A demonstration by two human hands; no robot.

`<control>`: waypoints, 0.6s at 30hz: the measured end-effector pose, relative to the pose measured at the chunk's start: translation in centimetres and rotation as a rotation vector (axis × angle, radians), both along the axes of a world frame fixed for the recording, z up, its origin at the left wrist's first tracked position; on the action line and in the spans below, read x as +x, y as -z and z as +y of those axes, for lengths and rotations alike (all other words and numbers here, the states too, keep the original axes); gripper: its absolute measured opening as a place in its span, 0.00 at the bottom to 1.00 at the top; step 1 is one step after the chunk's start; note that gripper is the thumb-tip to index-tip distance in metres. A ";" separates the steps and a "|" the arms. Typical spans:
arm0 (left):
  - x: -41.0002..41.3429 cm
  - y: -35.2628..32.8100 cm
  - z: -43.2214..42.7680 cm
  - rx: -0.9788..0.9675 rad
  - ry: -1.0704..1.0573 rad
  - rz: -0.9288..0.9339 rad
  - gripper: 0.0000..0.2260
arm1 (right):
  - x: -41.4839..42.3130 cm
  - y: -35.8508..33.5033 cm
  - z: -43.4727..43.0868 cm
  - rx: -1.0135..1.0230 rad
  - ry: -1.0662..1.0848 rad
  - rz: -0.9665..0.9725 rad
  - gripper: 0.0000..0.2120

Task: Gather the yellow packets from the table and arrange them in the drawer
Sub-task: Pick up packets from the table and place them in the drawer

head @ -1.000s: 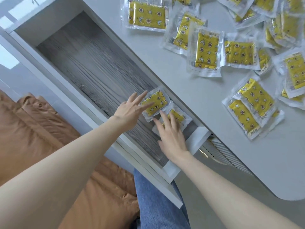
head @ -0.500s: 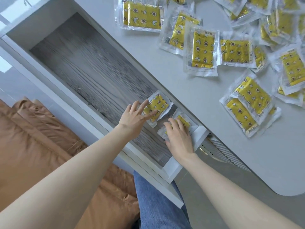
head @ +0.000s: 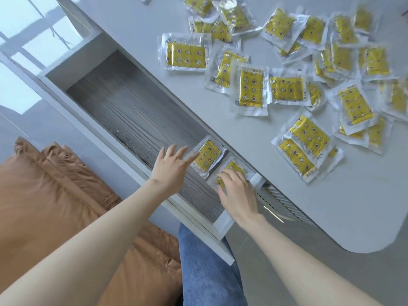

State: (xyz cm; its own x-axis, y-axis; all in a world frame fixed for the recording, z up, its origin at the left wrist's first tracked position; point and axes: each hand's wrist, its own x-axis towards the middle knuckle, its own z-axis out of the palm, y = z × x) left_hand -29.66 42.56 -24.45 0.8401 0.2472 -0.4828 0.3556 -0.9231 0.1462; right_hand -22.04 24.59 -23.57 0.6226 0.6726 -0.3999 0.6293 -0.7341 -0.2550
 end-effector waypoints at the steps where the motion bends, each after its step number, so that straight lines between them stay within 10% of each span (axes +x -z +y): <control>1: -0.4 -1.6 0.1 -0.011 -0.052 -0.031 0.30 | -0.3 -1.2 0.1 0.044 0.025 -0.001 0.15; 18: -3.7 -33.8 -6.0 -0.149 -0.383 -0.416 0.23 | -0.7 -30.1 -6.4 0.414 0.232 -0.099 0.14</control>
